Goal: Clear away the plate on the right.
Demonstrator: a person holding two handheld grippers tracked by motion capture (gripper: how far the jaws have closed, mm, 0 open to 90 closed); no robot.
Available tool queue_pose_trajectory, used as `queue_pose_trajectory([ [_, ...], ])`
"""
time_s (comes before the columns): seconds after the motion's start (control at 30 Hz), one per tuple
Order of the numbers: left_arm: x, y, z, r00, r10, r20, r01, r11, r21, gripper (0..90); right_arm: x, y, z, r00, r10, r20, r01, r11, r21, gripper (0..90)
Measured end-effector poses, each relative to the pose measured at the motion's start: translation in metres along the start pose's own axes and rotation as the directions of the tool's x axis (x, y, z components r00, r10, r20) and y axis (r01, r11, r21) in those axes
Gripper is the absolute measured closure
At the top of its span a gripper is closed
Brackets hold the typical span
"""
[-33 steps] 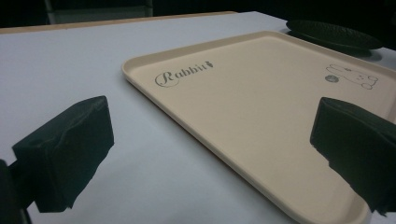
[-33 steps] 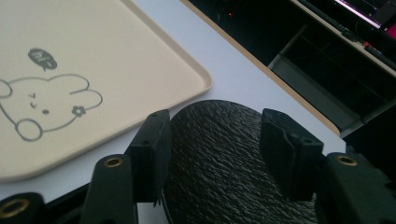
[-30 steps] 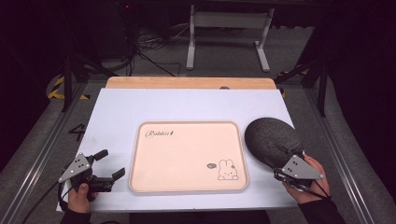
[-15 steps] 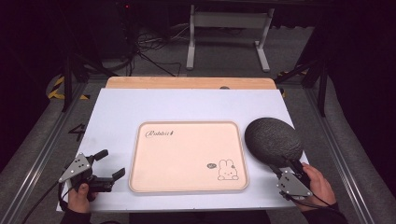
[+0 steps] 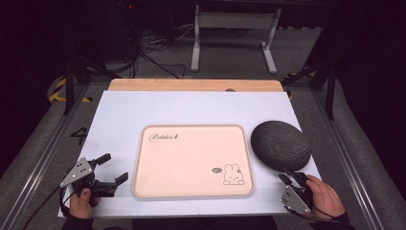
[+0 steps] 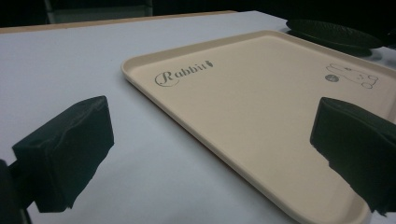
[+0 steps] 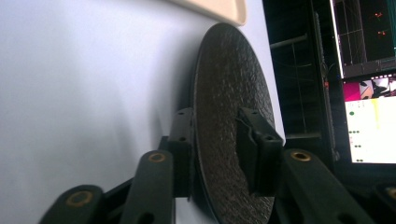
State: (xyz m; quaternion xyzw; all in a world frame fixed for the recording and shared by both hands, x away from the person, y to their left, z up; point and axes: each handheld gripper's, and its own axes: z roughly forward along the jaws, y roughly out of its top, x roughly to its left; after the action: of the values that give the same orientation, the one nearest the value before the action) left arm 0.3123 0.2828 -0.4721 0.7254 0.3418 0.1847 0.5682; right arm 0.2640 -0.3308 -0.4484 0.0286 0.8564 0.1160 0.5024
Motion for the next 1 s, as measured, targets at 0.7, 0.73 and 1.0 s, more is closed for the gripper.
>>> queue_pose_trajectory([
  [0.7, 0.000, 0.000, 0.000, 1.0000, 0.001, -0.001, -0.001, 1.0000, 0.001, 0.3, 0.017, 0.003, 0.022, 0.9795, -0.197, 0.041, 0.189, 0.970, 0.156, 81.3],
  [0.73, 0.000, 0.000, 0.000, 1.0000, 0.001, -0.001, -0.001, 1.0000, 0.000, 0.3, 0.017, 0.002, 0.023, 0.9774, -0.206, 0.047, 0.196, 0.967, 0.161, 81.7],
  [1.0, 0.000, 0.000, 0.000, 1.0000, -0.001, -0.002, 0.001, 1.0000, 0.000, 0.3, 0.020, 0.002, 0.032, 0.9699, -0.236, 0.060, 0.220, 0.954, 0.203, 82.5],
])
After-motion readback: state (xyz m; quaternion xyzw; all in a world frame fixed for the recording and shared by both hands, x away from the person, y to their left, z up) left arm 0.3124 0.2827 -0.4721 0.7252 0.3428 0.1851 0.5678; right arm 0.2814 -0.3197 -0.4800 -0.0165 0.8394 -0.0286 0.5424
